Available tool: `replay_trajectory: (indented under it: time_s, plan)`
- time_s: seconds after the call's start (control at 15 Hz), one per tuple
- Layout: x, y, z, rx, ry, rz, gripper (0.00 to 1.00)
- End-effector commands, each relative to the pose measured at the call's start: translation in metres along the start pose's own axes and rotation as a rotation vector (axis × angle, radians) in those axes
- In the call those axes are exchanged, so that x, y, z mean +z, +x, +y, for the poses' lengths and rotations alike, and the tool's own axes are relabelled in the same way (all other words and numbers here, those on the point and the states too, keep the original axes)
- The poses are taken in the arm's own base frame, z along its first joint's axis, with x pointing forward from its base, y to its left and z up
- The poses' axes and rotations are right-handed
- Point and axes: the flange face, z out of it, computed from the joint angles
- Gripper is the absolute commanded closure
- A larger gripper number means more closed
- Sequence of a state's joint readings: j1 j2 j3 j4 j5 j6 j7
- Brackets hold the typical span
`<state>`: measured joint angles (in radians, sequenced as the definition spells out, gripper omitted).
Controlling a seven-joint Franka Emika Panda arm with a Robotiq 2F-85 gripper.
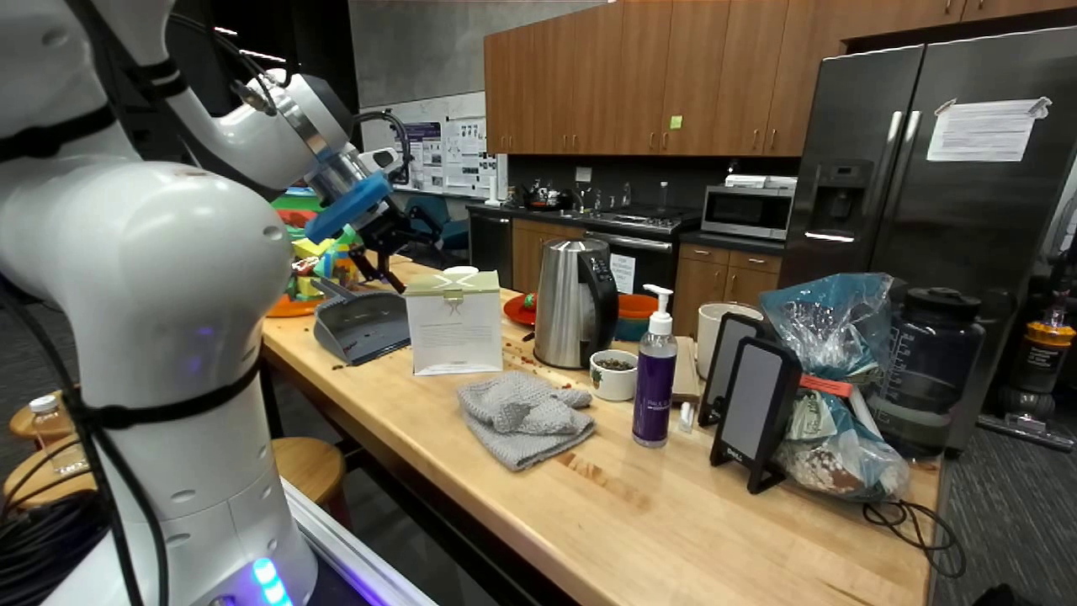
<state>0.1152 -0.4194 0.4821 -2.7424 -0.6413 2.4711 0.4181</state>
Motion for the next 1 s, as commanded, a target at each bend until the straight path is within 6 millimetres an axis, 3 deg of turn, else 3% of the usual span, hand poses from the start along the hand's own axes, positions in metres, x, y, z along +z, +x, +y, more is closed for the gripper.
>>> replay_trajectory:
  time_s: [0.0,0.93]
  plan:
    - [0.0009,0.0060,0.0007,0.005,-0.040,-0.004,0.00]
    - [-0.0025,0.0103,0.0037,0.015,-0.148,0.000,0.00]
